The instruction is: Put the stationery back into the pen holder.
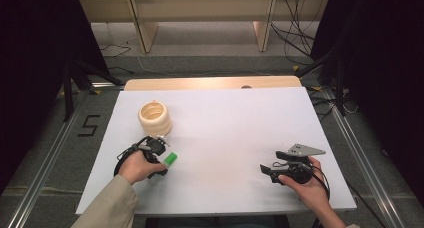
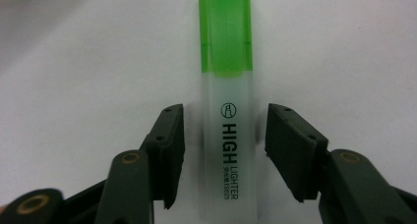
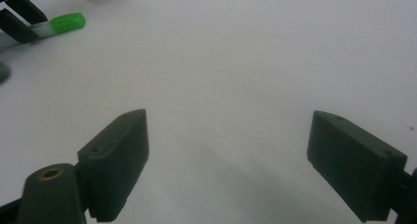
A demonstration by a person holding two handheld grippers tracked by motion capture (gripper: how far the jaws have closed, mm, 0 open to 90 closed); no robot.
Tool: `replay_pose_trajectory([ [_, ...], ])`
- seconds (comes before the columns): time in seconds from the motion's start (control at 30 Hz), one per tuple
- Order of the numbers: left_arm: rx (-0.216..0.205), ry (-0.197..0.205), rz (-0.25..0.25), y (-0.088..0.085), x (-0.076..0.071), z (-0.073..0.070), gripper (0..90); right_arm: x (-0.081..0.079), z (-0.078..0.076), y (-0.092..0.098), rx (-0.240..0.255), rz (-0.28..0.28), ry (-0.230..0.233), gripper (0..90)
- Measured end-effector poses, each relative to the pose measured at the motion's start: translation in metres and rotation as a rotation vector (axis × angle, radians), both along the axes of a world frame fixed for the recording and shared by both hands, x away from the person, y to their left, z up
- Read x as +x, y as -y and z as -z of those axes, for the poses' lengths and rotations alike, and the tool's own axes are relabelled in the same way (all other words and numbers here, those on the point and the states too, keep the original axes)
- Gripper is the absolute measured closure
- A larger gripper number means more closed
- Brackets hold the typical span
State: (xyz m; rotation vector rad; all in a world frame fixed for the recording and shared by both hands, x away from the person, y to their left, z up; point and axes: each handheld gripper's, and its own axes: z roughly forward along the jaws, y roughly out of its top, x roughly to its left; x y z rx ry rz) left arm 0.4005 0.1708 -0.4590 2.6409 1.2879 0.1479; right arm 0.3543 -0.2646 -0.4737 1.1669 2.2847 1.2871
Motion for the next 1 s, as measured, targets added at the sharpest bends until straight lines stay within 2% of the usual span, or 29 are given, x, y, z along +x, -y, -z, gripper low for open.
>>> replay_pose_trajectory([
  [0.4, 0.026, -0.035, 0.029, 0.0031, 0.0026, 0.0022, 56.2, -0.0001, 0.0, -0.0002, 0.0, 0.0, 0.001, 16.7],
  [1.0, 0.033, -0.053, 0.026, 0.003, 0.0051, 0.0017, 62.1, -0.0002, -0.0001, -0.0002, 0.0, 0.0, 0.001, 16.7],
])
